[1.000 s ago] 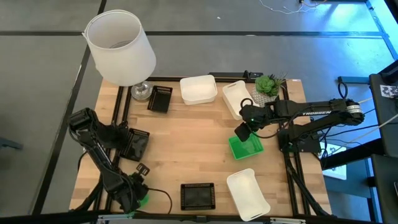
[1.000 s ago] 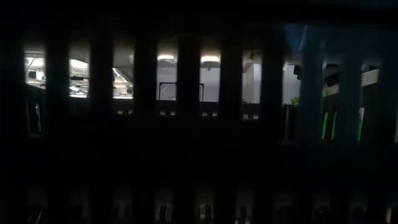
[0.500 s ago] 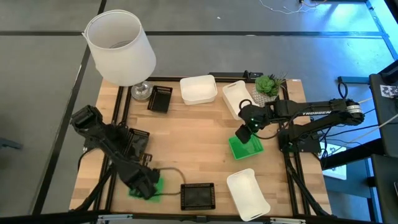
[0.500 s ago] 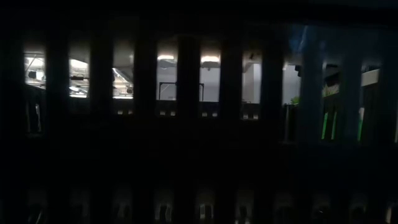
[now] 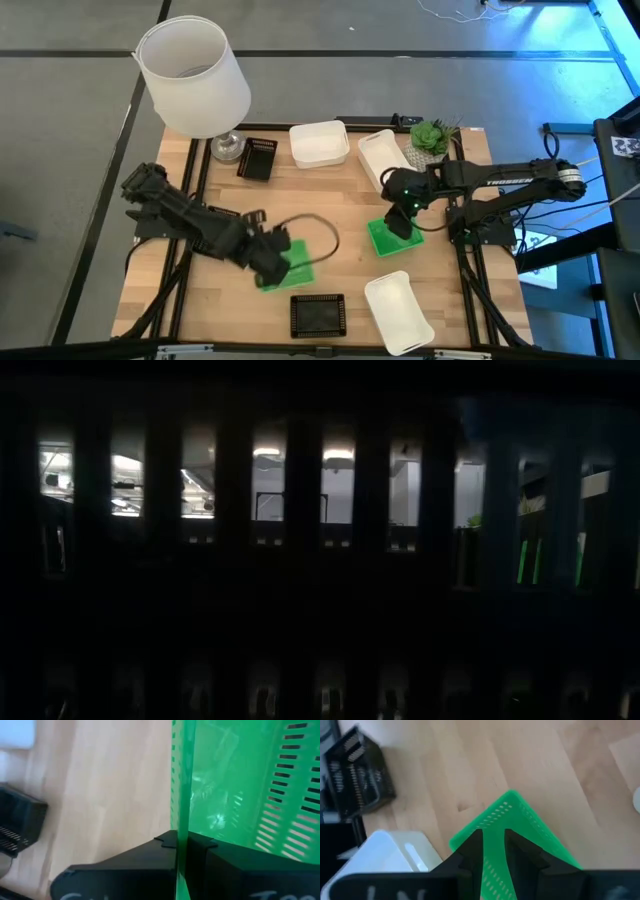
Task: Stack baskets by color
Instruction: Stack the bottom green bin on the top green bins
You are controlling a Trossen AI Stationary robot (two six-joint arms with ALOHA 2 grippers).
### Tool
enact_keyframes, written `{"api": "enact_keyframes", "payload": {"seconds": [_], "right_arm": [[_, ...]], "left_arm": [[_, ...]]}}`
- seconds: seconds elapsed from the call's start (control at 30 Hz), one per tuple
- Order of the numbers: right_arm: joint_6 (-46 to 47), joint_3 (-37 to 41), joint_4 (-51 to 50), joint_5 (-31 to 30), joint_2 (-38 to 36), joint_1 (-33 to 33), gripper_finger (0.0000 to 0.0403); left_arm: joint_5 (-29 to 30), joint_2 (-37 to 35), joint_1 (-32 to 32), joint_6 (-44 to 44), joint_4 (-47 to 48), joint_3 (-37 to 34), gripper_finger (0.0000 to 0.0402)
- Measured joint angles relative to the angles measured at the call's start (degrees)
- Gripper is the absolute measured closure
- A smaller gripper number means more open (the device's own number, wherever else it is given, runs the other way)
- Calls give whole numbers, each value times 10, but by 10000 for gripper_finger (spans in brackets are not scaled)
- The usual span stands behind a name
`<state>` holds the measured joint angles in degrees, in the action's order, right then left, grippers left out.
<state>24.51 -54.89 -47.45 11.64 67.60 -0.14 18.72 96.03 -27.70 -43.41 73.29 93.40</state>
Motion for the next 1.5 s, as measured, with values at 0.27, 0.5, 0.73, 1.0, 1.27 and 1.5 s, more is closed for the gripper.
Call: {"api": "enact_keyframes", "payload": {"seconds": [0.27,0.5,0.73,1.0,1.27,1.5], "right_arm": [[-25,-45,-77,9,-68,0,324],[52,-52,-218,-10,-137,0,324],[194,-39,-321,-106,-141,0,324],[297,72,-307,-119,-139,-7,324],[309,186,-158,-88,-138,-34,324],[322,268,-36,-34,-128,-52,324]], "left_arm": [[5,1,98,56,-92,61,401],[26,1,150,114,-187,63,401],[59,1,171,157,-220,63,402],[88,1,172,172,-234,63,401],[93,1,172,187,-233,63,401],[94,1,171,187,-232,63,401]]}}
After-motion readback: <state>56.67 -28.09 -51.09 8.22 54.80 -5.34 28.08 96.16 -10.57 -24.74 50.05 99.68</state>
